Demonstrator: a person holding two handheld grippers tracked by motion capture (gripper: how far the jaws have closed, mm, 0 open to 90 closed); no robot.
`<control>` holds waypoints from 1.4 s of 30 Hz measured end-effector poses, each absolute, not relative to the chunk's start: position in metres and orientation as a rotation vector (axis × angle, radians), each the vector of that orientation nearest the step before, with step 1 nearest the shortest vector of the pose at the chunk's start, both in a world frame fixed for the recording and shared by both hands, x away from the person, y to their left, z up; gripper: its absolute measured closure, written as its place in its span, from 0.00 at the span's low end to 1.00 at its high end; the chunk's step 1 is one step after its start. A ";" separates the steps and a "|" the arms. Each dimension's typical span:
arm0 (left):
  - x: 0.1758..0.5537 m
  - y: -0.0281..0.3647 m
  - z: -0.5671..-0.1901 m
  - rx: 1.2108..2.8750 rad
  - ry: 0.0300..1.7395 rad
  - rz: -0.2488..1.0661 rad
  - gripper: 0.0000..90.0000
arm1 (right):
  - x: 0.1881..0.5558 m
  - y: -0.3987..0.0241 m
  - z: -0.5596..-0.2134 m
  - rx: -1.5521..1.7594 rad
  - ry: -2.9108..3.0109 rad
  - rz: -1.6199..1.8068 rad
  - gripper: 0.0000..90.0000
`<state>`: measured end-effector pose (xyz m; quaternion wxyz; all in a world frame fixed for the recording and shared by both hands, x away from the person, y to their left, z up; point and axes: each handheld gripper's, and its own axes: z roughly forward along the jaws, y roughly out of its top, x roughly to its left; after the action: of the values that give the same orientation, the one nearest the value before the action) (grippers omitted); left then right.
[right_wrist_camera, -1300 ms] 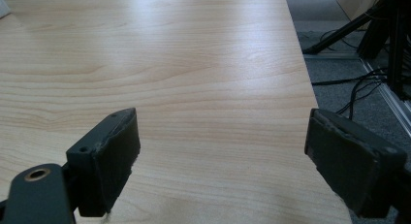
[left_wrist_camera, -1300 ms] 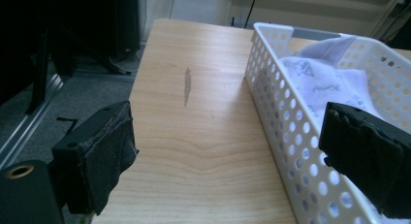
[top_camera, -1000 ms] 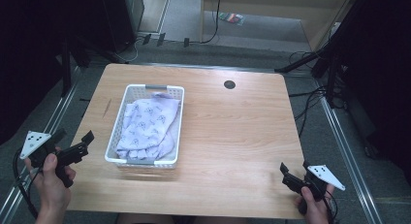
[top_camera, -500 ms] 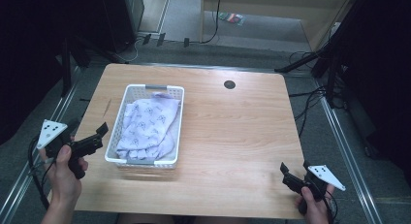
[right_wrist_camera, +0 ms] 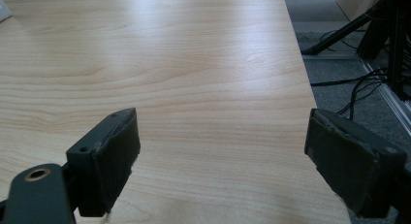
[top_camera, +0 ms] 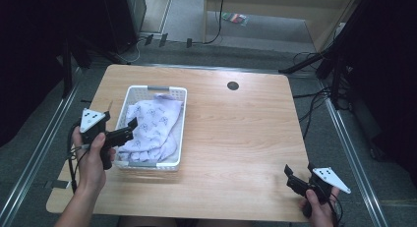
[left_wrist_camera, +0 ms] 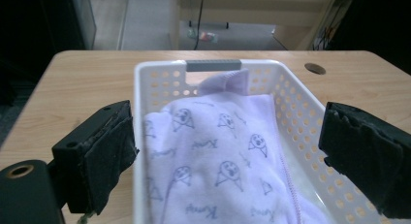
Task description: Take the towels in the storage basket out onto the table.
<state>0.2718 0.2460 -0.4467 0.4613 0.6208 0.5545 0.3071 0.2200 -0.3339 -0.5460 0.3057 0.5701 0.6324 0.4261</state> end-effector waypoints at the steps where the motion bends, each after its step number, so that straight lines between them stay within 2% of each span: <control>1: 0.276 0.242 -0.449 1.540 1.371 0.758 0.07 | 0.220 -0.334 -0.546 1.509 1.674 1.128 0.14; 11: 0.320 0.221 -0.464 1.622 1.424 0.671 0.07 | 0.220 -0.334 -0.546 1.508 1.674 1.131 0.14; 17: 0.340 0.210 -0.484 1.736 1.471 0.625 0.07 | 0.220 -0.334 -0.546 1.507 1.673 1.134 0.14; 22: 0.353 0.205 -0.492 1.824 1.508 0.562 0.02 | 0.220 -0.334 -0.546 1.505 1.674 1.136 0.14; 36: 0.370 0.192 -0.517 2.000 1.583 0.534 0.00 | 0.220 -0.334 -0.546 1.503 1.676 1.138 0.14; 42: 0.373 0.185 -0.525 2.032 1.631 0.581 0.00 | 0.220 -0.334 -0.546 1.502 1.676 1.134 0.14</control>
<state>0.3734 0.1846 -0.5252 0.2338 0.7402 0.5939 0.2117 0.2197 -0.3342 -0.5460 0.3057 0.5676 0.6331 0.4285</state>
